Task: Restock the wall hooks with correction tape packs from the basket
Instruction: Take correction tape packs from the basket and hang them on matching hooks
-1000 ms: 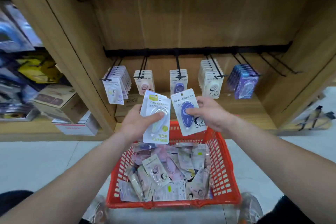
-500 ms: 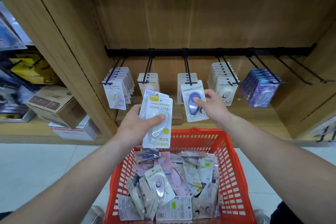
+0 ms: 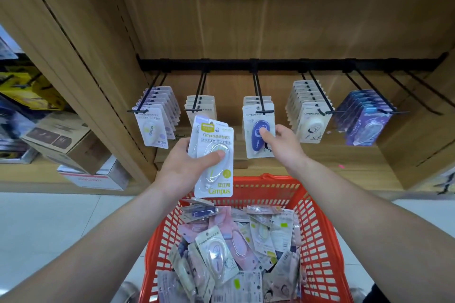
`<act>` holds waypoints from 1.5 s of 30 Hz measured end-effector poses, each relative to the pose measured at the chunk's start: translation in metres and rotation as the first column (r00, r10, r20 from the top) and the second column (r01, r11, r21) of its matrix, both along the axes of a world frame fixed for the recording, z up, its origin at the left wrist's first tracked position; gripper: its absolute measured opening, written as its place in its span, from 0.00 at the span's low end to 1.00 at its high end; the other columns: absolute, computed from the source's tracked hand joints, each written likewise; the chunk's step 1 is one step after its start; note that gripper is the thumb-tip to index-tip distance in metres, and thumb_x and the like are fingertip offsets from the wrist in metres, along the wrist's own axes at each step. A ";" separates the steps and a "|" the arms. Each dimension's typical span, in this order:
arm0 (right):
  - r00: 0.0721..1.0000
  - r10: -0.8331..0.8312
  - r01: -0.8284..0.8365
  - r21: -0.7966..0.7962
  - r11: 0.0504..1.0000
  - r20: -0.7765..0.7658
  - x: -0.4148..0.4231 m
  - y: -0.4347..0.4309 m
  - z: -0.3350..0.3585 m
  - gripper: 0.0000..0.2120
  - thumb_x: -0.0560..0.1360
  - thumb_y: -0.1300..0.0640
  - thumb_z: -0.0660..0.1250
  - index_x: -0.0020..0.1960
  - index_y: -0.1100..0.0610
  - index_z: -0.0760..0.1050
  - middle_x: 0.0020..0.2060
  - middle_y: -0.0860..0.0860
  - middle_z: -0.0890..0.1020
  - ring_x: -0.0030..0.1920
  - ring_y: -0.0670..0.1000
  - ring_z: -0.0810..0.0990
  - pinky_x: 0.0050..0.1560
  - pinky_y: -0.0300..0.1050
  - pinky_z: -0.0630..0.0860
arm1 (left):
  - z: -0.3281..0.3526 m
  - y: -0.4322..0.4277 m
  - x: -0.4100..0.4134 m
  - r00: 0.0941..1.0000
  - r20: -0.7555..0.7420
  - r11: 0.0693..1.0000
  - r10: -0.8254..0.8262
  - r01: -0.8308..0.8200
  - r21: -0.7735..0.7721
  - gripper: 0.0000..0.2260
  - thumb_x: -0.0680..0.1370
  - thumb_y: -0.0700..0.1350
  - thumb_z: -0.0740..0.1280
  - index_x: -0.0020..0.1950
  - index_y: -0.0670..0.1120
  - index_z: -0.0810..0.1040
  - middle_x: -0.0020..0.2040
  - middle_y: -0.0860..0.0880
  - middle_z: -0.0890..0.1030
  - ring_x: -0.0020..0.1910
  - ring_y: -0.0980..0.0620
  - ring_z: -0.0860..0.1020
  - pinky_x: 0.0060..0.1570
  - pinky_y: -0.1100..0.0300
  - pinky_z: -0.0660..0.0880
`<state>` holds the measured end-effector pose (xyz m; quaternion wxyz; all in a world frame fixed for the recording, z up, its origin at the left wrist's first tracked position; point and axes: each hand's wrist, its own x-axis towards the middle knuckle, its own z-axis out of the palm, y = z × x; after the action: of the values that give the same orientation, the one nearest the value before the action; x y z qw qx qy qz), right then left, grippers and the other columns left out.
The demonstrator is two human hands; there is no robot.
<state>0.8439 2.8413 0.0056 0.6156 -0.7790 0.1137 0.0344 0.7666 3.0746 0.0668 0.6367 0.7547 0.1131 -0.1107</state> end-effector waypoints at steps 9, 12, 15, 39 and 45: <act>0.999 -0.050 0.050 -0.028 0.998 0.003 -0.012 0.004 -0.016 0.12 0.84 0.47 0.64 0.61 0.54 0.73 0.54 0.47 0.83 0.54 0.46 0.82 0.51 0.44 0.77 | -0.002 0.001 0.001 1.000 -0.007 1.000 0.010 -0.010 0.009 0.21 0.73 0.51 0.79 0.63 0.51 0.77 0.52 0.53 0.87 0.46 0.52 0.87 0.46 0.52 0.84; 0.998 -0.050 0.051 -0.037 0.998 0.022 -0.012 0.006 -0.016 0.09 0.84 0.47 0.64 0.58 0.52 0.73 0.54 0.46 0.83 0.54 0.47 0.82 0.53 0.46 0.78 | -0.002 0.000 0.003 1.000 -0.018 1.000 0.011 -0.010 0.021 0.23 0.72 0.52 0.79 0.64 0.51 0.78 0.53 0.53 0.87 0.48 0.51 0.87 0.52 0.46 0.84; 0.998 -0.051 0.052 -0.023 0.998 0.042 -0.011 0.007 -0.014 0.09 0.84 0.47 0.64 0.58 0.51 0.73 0.54 0.47 0.83 0.53 0.48 0.83 0.46 0.43 0.79 | -0.004 0.000 0.004 1.000 -0.018 0.999 0.022 -0.022 0.029 0.23 0.72 0.52 0.80 0.63 0.51 0.78 0.53 0.53 0.87 0.48 0.51 0.87 0.53 0.46 0.83; 0.916 0.369 -0.335 0.204 0.920 -0.158 -0.074 0.039 0.043 0.09 0.83 0.50 0.66 0.57 0.55 0.79 0.49 0.52 0.87 0.47 0.52 0.87 0.46 0.51 0.83 | -0.009 -0.006 -0.007 1.000 0.022 0.998 -0.021 0.022 -0.051 0.18 0.74 0.52 0.76 0.61 0.48 0.80 0.52 0.51 0.88 0.47 0.52 0.87 0.44 0.57 0.84; 0.955 0.284 -0.256 0.257 0.932 -0.081 -0.097 0.041 0.046 0.11 0.79 0.56 0.72 0.56 0.60 0.77 0.53 0.63 0.85 0.47 0.56 0.87 0.43 0.52 0.85 | 0.004 -0.019 -0.027 0.984 0.097 0.984 -0.148 0.157 -0.090 0.19 0.75 0.55 0.70 0.62 0.46 0.82 0.54 0.46 0.87 0.53 0.44 0.86 0.54 0.48 0.82</act>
<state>0.7466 2.8823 0.0513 0.6883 -0.7023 0.0362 0.1781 0.7400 3.0556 0.0706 0.6668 0.7334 0.0209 -0.1306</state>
